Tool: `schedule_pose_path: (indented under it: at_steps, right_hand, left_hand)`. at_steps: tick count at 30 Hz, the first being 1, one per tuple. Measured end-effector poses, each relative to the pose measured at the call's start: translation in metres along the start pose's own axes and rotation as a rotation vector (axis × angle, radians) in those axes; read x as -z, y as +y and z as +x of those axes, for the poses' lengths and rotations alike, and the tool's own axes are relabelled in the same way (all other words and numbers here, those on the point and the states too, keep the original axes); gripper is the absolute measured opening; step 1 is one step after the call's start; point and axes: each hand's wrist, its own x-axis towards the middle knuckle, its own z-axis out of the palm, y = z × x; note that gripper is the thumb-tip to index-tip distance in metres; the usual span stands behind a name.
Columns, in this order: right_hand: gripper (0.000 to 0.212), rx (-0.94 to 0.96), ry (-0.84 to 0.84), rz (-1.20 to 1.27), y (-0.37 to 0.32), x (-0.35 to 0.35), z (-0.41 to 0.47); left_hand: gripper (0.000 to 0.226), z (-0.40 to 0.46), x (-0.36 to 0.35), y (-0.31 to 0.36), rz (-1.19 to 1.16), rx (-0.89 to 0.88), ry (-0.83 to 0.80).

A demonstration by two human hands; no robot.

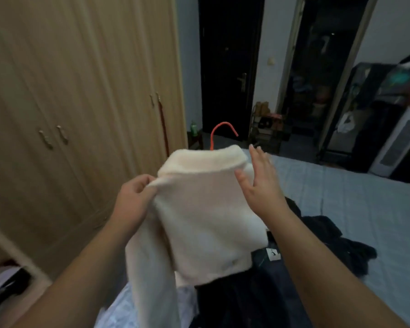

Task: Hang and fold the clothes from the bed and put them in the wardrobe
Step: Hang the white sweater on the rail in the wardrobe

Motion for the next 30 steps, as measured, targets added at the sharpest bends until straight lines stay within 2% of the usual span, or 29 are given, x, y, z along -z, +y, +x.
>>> schedule_pose_path:
  at_steps: [3, 7, 11, 15, 19, 21, 22, 23, 25, 26, 28, 30]
  right_hand:
    - [0.067, 0.066, -0.06, -0.052, -0.033, -0.02, 0.0]
    - [0.066, 0.061, -0.147, -0.006, -0.071, -0.055, -0.014]
    - [0.072, 0.062, -0.372, -0.008, -0.102, -0.096, -0.038]
    - [0.048, 0.145, -0.536, 0.183, -0.15, -0.138, -0.072]
    - [0.035, 0.268, -0.523, 0.302, -0.216, -0.173, -0.114]
    - [0.031, 0.363, -0.515, 0.311, -0.253, -0.186, -0.135]
    - [0.029, 0.419, -0.515, 0.3, -0.272, -0.192, -0.146]
    - [0.029, 0.48, -0.514, 0.285, -0.292, -0.197, -0.158]
    - [0.032, 0.593, -0.502, 0.253, -0.325, -0.206, -0.182]
    - [0.034, 0.651, -0.488, 0.24, -0.34, -0.211, -0.195]
    - [0.04, 0.766, -0.477, 0.245, -0.377, -0.222, -0.224]
    - [0.042, 0.847, -0.515, 0.268, -0.415, -0.23, -0.253]
  left_hand:
    - [0.013, -0.019, 0.045, 0.006, 0.006, 0.012, 0.067]
    - [0.013, -0.049, 0.1, 0.007, 0.026, 0.085, 0.193]
    - [0.01, -0.09, 0.155, -0.002, 0.058, 0.168, 0.299]
    - [0.012, -0.139, 0.22, -0.012, 0.131, 0.262, 0.399]
    - [0.026, -0.189, 0.302, -0.007, 0.468, 0.303, 0.294]
    - [0.016, -0.214, 0.341, -0.002, 0.641, 0.381, 0.242]
    - [0.02, -0.227, 0.359, -0.001, 0.689, 0.433, 0.217]
    - [0.033, -0.24, 0.377, -0.001, 0.711, 0.475, 0.187]
    - [0.069, -0.266, 0.407, 0.003, 0.683, 0.472, 0.133]
    - [0.078, -0.279, 0.42, 0.007, 0.631, 0.419, 0.131]
    - [0.07, -0.306, 0.454, 0.019, 0.486, 0.274, 0.166]
    - [0.05, -0.326, 0.484, 0.035, 0.42, 0.266, 0.117]
